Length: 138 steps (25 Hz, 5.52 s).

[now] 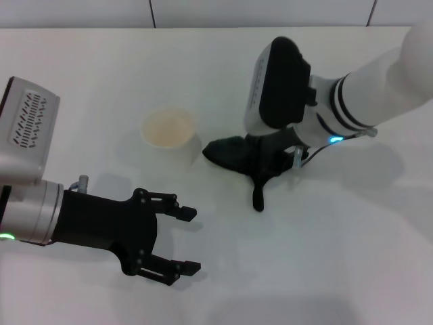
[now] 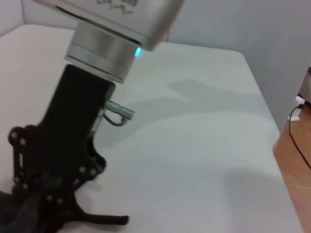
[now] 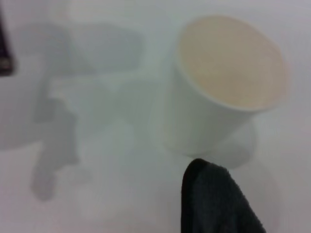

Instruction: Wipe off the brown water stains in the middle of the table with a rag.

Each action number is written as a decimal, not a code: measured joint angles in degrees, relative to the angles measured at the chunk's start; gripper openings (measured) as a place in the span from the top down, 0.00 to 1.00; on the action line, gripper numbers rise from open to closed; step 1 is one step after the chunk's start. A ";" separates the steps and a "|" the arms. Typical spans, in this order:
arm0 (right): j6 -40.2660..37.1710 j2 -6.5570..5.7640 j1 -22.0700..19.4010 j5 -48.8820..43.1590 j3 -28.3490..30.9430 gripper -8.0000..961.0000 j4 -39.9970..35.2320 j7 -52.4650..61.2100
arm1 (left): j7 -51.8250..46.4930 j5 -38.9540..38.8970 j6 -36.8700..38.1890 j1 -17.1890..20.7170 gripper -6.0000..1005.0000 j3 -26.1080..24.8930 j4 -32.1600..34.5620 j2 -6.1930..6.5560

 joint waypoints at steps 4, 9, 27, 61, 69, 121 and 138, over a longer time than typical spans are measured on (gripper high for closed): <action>0.55 -0.15 -0.39 -0.19 1.69 0.87 0.18 -0.61 | 0.00 -0.02 -0.03 0.00 0.16 0.00 0.00 0.00; -2.05 0.17 -0.69 0.26 0.87 0.87 -0.84 -0.90 | 0.00 -0.02 -0.12 -0.05 0.16 0.00 0.00 0.00; -8.44 0.38 -1.10 8.37 -4.44 0.87 -4.27 -3.28 | 0.00 -0.11 -0.11 -0.15 0.16 0.00 0.00 0.00; -10.75 0.19 -1.89 9.52 0.66 0.87 -3.17 -6.02 | 0.49 -0.29 -0.32 -0.12 0.16 -0.01 0.01 -0.17; -2.70 0.05 -1.55 7.44 0.82 0.87 -0.40 -6.21 | 0.60 -0.29 -0.38 -0.09 0.16 -0.10 -0.16 -0.18; -26.61 -0.65 -13.41 4.85 26.10 0.81 -9.66 -19.94 | 2.04 -1.85 -0.59 0.81 0.16 -1.68 -0.07 -0.18; -48.94 -1.04 -17.84 14.89 51.54 0.46 -10.46 -35.43 | 3.09 -2.70 -0.60 1.42 0.16 -2.92 -0.01 -0.18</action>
